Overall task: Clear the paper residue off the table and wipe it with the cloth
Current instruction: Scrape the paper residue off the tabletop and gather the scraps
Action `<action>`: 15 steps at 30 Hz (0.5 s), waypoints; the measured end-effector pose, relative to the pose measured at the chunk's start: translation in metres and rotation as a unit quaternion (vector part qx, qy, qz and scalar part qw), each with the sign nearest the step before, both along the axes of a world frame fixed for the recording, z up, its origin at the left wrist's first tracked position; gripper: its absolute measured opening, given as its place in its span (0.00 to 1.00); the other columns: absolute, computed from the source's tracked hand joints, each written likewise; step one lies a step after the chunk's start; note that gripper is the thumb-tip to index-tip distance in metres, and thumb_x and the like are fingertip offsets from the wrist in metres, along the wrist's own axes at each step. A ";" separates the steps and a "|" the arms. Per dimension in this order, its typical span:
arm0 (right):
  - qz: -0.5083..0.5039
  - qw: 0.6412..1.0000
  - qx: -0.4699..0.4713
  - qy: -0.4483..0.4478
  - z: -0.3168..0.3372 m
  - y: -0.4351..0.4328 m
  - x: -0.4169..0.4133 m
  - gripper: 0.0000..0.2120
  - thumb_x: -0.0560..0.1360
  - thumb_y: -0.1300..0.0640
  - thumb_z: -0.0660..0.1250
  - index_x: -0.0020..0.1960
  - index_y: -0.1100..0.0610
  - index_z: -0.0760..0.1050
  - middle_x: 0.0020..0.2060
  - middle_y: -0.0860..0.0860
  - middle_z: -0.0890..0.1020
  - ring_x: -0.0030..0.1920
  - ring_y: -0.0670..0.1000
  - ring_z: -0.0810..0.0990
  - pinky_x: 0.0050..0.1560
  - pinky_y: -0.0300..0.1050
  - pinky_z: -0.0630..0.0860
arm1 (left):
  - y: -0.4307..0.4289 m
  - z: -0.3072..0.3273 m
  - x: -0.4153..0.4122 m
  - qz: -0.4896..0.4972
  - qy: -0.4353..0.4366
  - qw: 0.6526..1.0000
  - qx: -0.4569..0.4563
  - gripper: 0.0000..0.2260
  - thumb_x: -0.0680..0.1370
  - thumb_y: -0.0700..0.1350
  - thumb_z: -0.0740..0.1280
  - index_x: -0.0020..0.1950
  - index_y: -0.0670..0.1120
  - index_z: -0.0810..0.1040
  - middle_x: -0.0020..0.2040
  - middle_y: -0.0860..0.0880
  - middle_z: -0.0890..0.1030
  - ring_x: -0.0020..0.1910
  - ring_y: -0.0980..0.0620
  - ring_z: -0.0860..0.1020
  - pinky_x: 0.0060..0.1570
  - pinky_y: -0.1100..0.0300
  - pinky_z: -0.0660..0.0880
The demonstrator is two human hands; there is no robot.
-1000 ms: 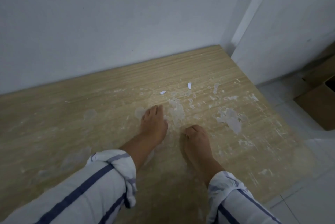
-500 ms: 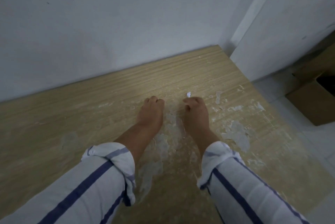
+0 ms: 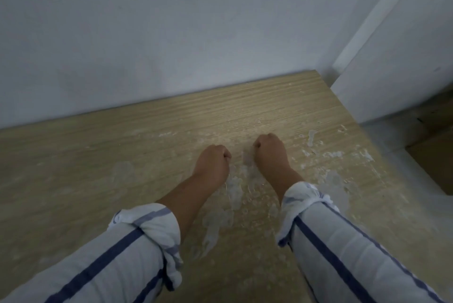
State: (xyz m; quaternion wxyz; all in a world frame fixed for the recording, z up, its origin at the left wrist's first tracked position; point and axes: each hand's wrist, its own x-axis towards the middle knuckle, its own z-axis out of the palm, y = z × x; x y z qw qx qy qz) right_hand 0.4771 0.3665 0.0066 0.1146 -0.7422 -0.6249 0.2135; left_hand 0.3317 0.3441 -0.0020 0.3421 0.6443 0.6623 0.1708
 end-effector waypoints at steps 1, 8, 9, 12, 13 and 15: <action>0.009 1.000 0.004 0.024 0.002 -0.011 -0.011 0.10 0.74 0.66 0.59 0.48 0.64 0.78 0.48 0.60 0.77 0.47 0.59 0.77 0.44 0.42 0.69 | -0.008 0.003 -0.003 0.019 -0.007 1.000 -0.009 0.09 0.78 0.38 0.60 0.49 0.43 0.80 0.52 0.46 0.80 0.48 0.50 0.77 0.44 0.62 0.70; 0.070 0.983 -0.012 0.170 0.011 -0.098 -0.085 0.07 0.74 0.61 0.62 0.47 0.57 0.80 0.46 0.53 0.81 0.43 0.49 0.76 0.35 0.35 0.65 | -0.081 0.024 -0.044 0.100 0.014 0.995 -0.021 0.08 0.78 0.43 0.63 0.50 0.45 0.81 0.50 0.45 0.82 0.49 0.47 0.78 0.42 0.62 0.66; 0.080 0.980 -0.015 0.179 0.012 -0.107 -0.093 0.07 0.74 0.61 0.63 0.47 0.56 0.80 0.46 0.52 0.81 0.42 0.48 0.75 0.33 0.32 0.64 | -0.094 0.026 -0.052 0.107 0.019 0.994 -0.026 0.08 0.78 0.43 0.63 0.50 0.45 0.81 0.49 0.45 0.82 0.49 0.47 0.78 0.41 0.62 0.66; 0.115 0.972 -0.031 0.200 0.015 -0.132 -0.118 0.06 0.74 0.60 0.64 0.45 0.55 0.79 0.44 0.52 0.81 0.41 0.47 0.75 0.34 0.29 0.64 | -0.129 0.033 -0.079 0.138 0.030 0.989 -0.039 0.08 0.78 0.44 0.62 0.49 0.45 0.80 0.47 0.45 0.82 0.47 0.47 0.79 0.40 0.61 0.68; 0.127 0.969 -0.035 0.209 0.018 -0.140 -0.127 0.05 0.73 0.60 0.64 0.44 0.55 0.79 0.44 0.52 0.81 0.42 0.48 0.76 0.35 0.31 0.66 | -0.140 0.036 -0.088 0.151 0.030 0.987 -0.043 0.08 0.78 0.44 0.62 0.49 0.45 0.80 0.47 0.45 0.82 0.46 0.47 0.80 0.40 0.60 0.70; 0.150 0.963 -0.040 0.221 0.023 -0.156 -0.146 0.04 0.73 0.60 0.65 0.44 0.55 0.79 0.42 0.52 0.82 0.43 0.50 0.78 0.36 0.35 0.67 | -0.162 0.042 -0.107 0.176 0.027 0.983 -0.049 0.08 0.78 0.43 0.61 0.48 0.44 0.80 0.46 0.45 0.82 0.45 0.47 0.80 0.41 0.59 0.73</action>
